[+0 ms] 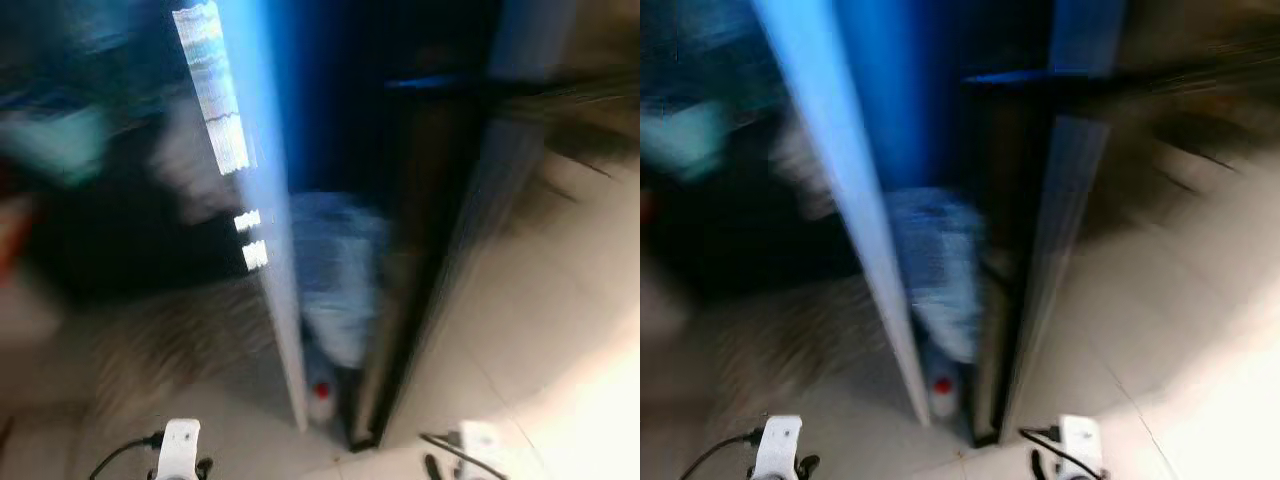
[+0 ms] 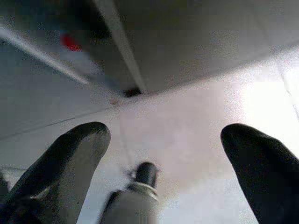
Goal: Restocking fridge
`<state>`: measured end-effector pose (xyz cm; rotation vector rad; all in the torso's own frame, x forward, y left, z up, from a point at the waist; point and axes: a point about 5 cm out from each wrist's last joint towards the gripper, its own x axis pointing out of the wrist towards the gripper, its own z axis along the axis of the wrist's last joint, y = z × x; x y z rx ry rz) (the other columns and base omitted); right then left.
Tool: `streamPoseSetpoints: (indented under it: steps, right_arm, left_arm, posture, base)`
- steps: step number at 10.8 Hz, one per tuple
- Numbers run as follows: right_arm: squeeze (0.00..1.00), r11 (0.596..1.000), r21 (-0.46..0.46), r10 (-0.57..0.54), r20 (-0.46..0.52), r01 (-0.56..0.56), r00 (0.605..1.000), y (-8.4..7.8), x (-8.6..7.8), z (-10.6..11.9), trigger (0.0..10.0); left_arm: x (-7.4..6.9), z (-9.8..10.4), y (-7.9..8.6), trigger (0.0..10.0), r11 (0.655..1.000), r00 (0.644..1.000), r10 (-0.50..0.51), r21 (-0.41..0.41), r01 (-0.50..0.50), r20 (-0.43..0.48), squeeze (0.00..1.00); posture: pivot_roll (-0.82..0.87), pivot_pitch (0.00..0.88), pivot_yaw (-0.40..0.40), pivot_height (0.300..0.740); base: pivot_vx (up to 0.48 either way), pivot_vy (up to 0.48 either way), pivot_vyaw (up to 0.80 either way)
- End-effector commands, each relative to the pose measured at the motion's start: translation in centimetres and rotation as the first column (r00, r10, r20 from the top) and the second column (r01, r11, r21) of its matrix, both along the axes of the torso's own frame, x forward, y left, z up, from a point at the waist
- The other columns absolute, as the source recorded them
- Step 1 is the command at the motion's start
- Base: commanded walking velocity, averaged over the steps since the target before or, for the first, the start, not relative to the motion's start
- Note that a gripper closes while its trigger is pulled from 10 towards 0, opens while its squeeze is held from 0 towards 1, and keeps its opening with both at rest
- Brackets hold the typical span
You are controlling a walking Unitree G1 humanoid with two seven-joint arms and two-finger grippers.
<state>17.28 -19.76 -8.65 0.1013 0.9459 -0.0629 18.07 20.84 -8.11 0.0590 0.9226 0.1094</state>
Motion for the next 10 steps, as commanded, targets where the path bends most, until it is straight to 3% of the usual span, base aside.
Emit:
streamPoseSetpoints:
  steps: [1,10]
  right_arm:
    - [0.00,1.000,0.013,0.014,-0.009,-0.014,1.000,0.68,-0.25,-0.21,10.0]
    - [0.00,0.999,0.024,0.025,-0.010,-0.025,1.000,1.13,-0.26,-0.27,10.0]
  left_arm:
    - [-0.15,0.00,0.46,10.0,1.000,1.000,0.012,0.013,-0.012,-0.005,0.00]
    - [-0.07,0.01,0.24,10.0,1.000,1.000,0.015,0.007,-0.015,-0.001,0.00]
  posture:
    - [-0.03,0.033,0.031,0.740]
    - [-0.03,0.039,0.028,0.740]
  base:
    - [0.000,0.000,0.80]
    - [0.000,0.000,0.80]
